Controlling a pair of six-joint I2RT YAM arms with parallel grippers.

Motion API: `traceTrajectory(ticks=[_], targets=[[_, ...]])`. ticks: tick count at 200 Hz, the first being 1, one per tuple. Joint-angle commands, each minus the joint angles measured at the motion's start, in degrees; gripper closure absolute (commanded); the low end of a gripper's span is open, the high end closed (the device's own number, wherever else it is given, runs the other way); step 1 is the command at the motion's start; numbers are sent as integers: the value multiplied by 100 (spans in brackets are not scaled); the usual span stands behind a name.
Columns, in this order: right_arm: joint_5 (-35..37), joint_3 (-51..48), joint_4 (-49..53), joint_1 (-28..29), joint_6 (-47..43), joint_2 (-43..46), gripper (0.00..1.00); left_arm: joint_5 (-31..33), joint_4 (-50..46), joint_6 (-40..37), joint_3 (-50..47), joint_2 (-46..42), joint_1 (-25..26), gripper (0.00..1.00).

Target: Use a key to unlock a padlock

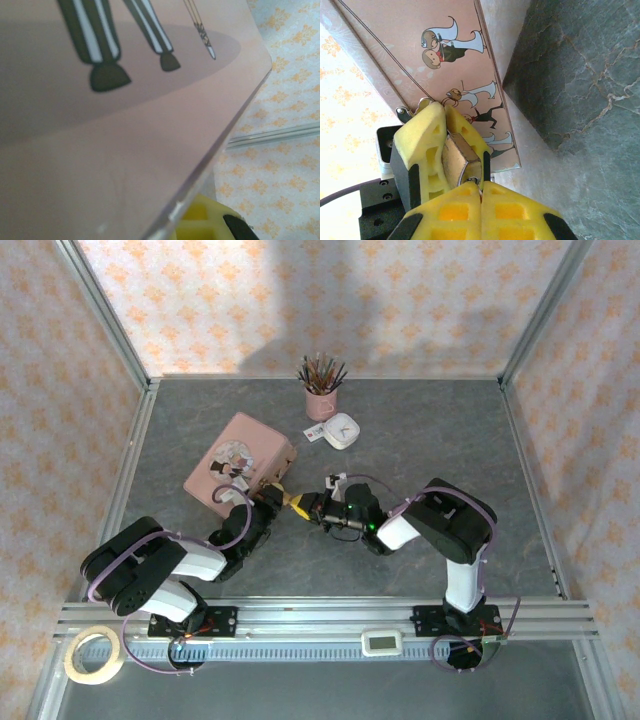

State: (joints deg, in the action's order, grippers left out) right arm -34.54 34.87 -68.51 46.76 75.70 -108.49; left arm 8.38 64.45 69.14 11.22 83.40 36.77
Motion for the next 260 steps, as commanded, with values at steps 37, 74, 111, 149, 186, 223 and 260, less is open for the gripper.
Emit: traceTrajectory(ticks=[37,74,111,149,186,223,260], targets=[[-1071,652,-1853,-256,1456,-65,100,-971,1168,-510,-17,118,331,100],[-1522,948,-2738,-457,3721,-55,100,-1141,2456,-1343,-359,404,327,100],[-1122,1162,-3888,-452,5785,-211,100,-1082,3621,-1651,-595,1083,303,100],[-754,896,-3895,-451,5881,-182,100,-1137,4085,-1503,-456,1736,271,100],[-555,596,-3895,-457,5792,-207,100,-976,4067,-1595,-486,1772,258,100],[-651,502,-3889,-490,5330,-413,100,-912,4086,-1521,-492,1869,254,100],[-1043,336,-3195,-594,3671,-368,98,-843,3703,-1238,-494,1797,155,100]])
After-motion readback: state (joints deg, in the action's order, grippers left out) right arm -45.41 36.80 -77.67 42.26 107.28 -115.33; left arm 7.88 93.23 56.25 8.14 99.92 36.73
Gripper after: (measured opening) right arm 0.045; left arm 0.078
